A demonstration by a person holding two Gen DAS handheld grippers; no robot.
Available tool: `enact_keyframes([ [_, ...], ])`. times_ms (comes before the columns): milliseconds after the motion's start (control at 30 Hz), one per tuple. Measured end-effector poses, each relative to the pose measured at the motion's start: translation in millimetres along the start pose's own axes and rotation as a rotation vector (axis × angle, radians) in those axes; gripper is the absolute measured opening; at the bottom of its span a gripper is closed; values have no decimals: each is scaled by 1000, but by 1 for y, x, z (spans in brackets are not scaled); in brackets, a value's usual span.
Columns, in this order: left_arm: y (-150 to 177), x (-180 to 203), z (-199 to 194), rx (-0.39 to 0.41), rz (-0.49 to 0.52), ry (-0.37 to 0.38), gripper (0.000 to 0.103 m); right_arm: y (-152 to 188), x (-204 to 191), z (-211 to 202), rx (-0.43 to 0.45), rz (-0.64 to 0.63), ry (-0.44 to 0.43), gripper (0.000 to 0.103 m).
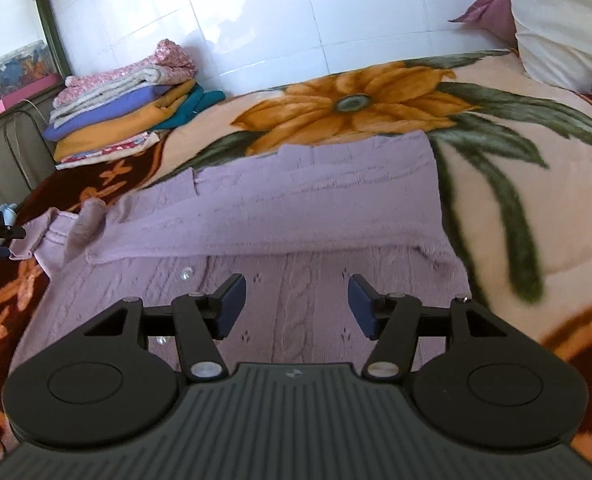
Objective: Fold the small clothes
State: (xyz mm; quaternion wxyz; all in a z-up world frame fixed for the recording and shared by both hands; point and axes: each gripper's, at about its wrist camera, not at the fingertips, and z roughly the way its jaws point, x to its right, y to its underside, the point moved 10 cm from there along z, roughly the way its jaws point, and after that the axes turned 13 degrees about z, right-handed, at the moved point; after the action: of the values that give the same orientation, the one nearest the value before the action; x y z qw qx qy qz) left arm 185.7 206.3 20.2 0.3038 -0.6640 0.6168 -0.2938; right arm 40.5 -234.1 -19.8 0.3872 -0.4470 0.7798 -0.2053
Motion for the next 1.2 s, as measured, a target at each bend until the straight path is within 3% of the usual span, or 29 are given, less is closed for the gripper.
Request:
enact_keyframes([
  [133, 13, -22, 34, -55, -84, -39, 61, 8, 5, 5, -12, 11, 18, 65],
  [267, 23, -40, 63, -59, -156, -55, 61, 11, 10, 8, -10, 3, 51, 65],
  [500, 6, -60, 90, 22, -166, -101, 61, 14, 15, 21, -34, 18, 75, 65],
  [767, -10, -83, 116, 100, -250, -111, 60, 17, 17, 27, -33, 29, 77, 65],
  [800, -12, -82, 117, 105, -240, -114, 58, 17, 17, 27, -31, 32, 76, 65],
  [867, -14, -81, 119, 100, -192, -130, 12, 16, 17, 27, -28, 35, 70, 65],
  [1000, -16, -87, 106, 142, -213, -80, 10, 14, 15, 25, -23, 38, 53, 65],
  [1200, -27, -81, 53, 267, -208, -26, 10, 12, 9, 20, -13, 42, 22, 65],
])
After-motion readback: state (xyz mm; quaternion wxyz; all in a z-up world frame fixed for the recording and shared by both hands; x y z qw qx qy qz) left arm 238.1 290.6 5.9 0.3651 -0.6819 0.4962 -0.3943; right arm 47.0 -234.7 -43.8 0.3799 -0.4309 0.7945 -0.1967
